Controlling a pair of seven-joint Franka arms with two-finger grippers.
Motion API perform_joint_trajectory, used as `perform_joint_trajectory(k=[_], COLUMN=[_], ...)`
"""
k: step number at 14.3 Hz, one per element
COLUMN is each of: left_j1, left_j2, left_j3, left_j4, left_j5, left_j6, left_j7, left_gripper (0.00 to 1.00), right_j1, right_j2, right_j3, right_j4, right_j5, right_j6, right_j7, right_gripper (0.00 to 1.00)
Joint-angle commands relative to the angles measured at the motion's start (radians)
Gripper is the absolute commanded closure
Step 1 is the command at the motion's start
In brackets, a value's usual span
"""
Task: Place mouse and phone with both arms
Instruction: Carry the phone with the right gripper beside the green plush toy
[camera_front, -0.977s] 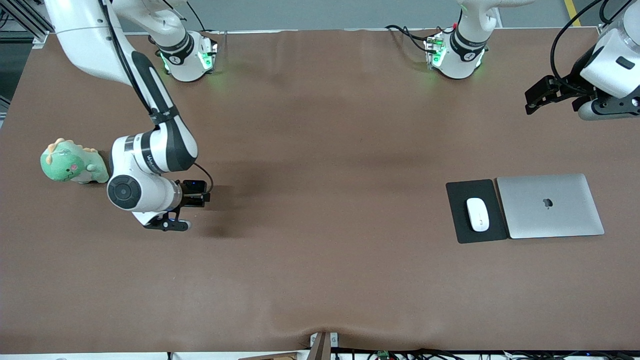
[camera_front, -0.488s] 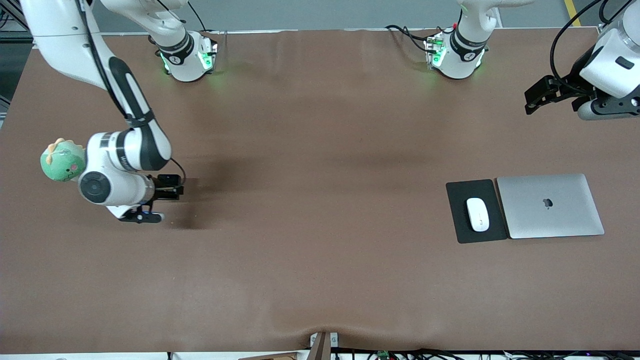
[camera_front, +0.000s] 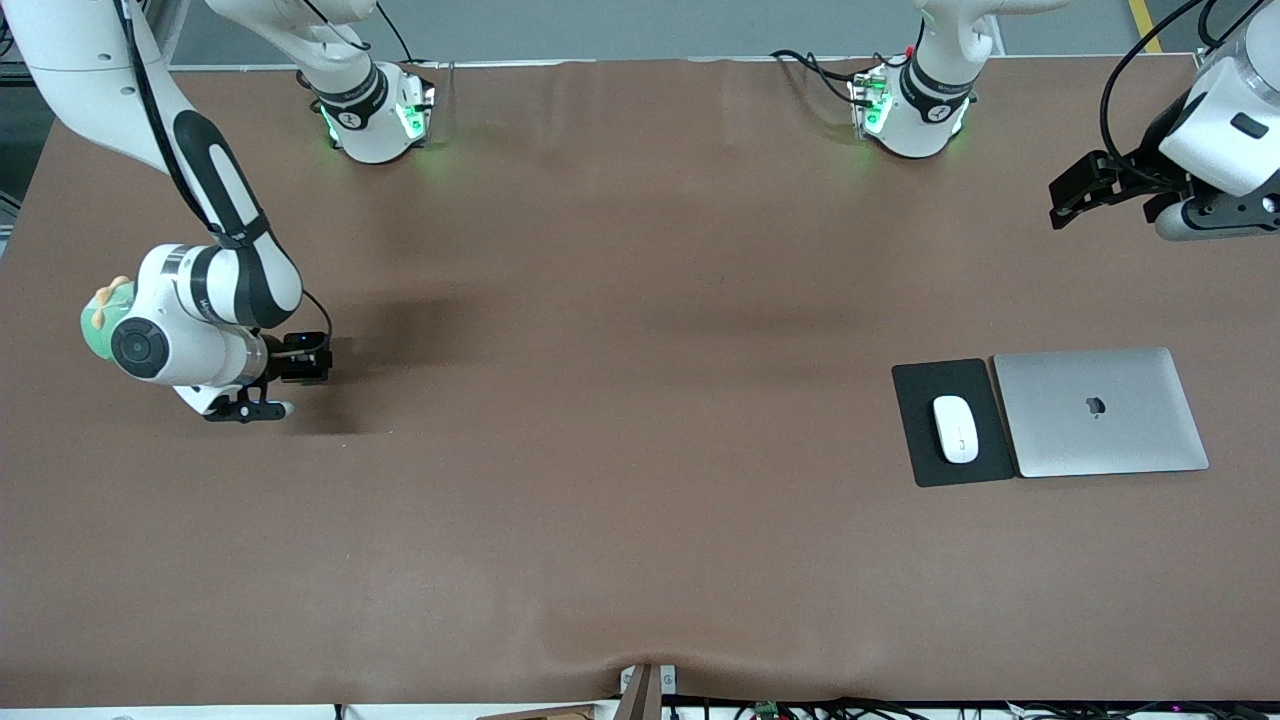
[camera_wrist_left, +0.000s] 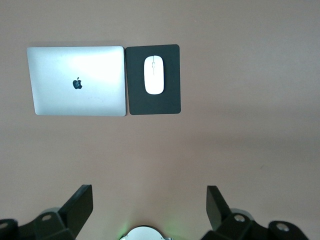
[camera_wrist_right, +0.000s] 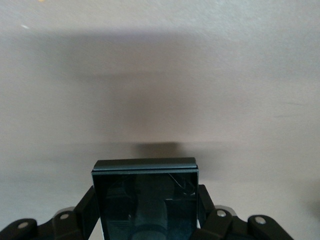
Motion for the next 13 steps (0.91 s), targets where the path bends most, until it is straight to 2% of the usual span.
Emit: perform_joint_trajectory(k=[1, 4, 5, 7, 8, 9, 11, 13], left_j1=[0.006, 0.009, 0.009, 0.009, 0.009, 0.009, 0.009, 0.009], left_j2=[-0.021, -0.021, -0.023, -0.023, -0.023, -0.021, -0.021, -0.021], left_j3=[-0.004, 0.002, 0.002, 0.002, 0.002, 0.002, 0.004, 0.002], left_j4=[-0.009, -0.009, -0.011, -0.009, -0.009, -0.011, -0.012, -0.011], left_j5=[-0.015, -0.015, -0.015, -0.015, -0.015, -0.015, -0.015, -0.013], left_j6=[-0.009, -0.010, -0.010, -0.010, -0.010, -0.009, -0.009, -0.009], left_j7=[-0.003, -0.003, -0.003, 0.000, 0.000, 0.003, 0.003, 0.003], left_gripper=[0.00, 0.00, 0.00, 0.00, 0.00, 0.00, 0.00, 0.00], right_j1=[-0.063, -0.115, -0.139, -0.139, -0.137, -0.134, -0.128, -0.119], right_j2=[-0.024, 0.003, 0.022, 0.042, 0.042, 0.040, 0.034, 0.033], right_j3=[0.019, 0.019, 0.019, 0.019, 0.021, 0.021, 0.022, 0.022], right_j4=[-0.028, -0.037, -0.037, -0.035, -0.035, -0.032, -0.028, 0.026], right_j5=[-0.017, -0.017, -0.015, -0.014, -0.014, -0.014, -0.014, -0.012], right_j6=[0.007, 0.030, 0.036, 0.049, 0.044, 0.038, 0.024, -0.074], right_j7=[-0.087, -0.095, -0.091, -0.085, -0.085, -0.083, -0.081, -0.081], right_gripper=[1.00, 1.00, 0.89, 0.56, 0.20, 0.00, 0.00, 0.00])
